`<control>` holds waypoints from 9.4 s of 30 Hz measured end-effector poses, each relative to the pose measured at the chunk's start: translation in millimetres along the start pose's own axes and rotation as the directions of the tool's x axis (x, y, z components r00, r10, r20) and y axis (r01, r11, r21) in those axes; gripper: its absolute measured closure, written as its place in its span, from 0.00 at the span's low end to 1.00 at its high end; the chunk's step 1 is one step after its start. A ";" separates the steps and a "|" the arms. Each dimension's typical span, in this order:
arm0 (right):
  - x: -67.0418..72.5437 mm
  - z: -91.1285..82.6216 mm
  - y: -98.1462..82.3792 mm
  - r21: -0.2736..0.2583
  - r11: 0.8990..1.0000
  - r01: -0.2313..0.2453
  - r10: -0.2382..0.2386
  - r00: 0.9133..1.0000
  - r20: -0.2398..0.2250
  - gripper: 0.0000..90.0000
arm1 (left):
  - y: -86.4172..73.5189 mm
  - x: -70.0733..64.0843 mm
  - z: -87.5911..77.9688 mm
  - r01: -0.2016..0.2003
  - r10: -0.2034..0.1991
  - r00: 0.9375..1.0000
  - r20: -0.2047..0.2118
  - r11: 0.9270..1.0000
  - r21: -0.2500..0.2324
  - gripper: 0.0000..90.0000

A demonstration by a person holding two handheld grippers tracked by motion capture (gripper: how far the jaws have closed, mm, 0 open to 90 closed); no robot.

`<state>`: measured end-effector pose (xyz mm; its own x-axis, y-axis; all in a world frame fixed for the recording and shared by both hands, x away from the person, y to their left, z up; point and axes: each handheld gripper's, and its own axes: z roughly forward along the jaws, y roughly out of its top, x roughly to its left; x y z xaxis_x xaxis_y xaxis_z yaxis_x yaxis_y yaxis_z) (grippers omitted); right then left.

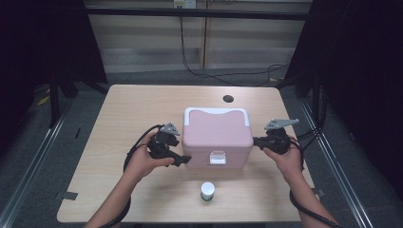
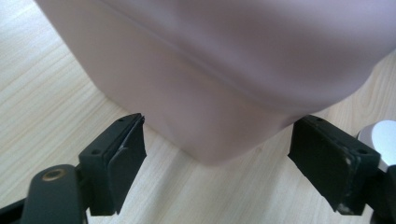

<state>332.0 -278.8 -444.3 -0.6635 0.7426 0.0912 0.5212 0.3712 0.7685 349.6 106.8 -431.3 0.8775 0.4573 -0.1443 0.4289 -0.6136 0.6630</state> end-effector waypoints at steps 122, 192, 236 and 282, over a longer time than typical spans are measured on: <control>79.1 15.3 111.2 -0.011 0.991 0.134 -0.133 0.971 -0.200 1.00 | 10.6 79.1 -95.9 0.446 -0.436 0.888 -0.146 0.894 0.045 0.17; 82.8 15.1 110.0 0.010 0.996 0.094 -0.090 0.981 -0.174 1.00 | 87.1 71.7 -79.0 0.433 -0.428 0.896 -0.121 0.902 0.012 0.30; 86.8 14.9 110.4 0.018 0.998 0.068 -0.064 0.987 -0.144 1.00 | 96.6 48.1 -96.2 0.334 -0.305 0.919 -0.249 0.939 0.083 0.59; 63.6 -22.6 102.9 0.013 0.996 0.085 -0.083 0.992 -0.097 1.00 | 106.4 54.3 -100.2 0.369 -0.330 0.899 -0.287 0.925 0.090 0.77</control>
<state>331.2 -206.1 -345.2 -0.7533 0.6517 0.0883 0.4704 0.4401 0.7649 421.3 130.8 -295.0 0.5858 0.7987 -0.1377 0.7395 -0.4572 0.4940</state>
